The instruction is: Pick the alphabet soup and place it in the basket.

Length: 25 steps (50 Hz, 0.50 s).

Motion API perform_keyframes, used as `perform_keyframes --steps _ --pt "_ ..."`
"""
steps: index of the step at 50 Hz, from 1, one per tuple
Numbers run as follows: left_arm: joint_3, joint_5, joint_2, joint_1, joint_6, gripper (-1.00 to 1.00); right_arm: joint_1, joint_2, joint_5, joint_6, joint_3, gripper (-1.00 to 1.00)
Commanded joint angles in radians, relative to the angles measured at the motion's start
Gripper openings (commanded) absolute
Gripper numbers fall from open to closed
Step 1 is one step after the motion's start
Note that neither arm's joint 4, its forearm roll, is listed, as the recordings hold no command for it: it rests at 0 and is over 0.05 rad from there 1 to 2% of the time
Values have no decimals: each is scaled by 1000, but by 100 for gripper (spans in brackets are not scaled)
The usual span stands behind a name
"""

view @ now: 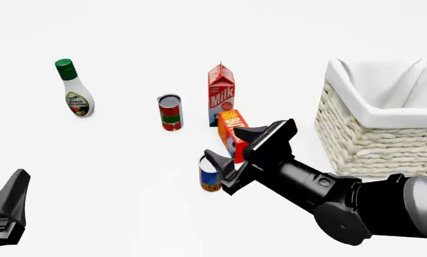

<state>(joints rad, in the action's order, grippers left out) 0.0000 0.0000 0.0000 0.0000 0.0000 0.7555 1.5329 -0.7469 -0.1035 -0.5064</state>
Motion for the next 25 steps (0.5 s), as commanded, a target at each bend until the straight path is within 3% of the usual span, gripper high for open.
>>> perform_keyframes --steps 1,12,25 --pt "0 0 0 0 0 100 3 28 98 10 -61 100" --pt "0 0 0 0 0 100 12 67 183 27 -117 100" --pt "0 0 0 0 0 100 -2 90 195 36 -123 100"
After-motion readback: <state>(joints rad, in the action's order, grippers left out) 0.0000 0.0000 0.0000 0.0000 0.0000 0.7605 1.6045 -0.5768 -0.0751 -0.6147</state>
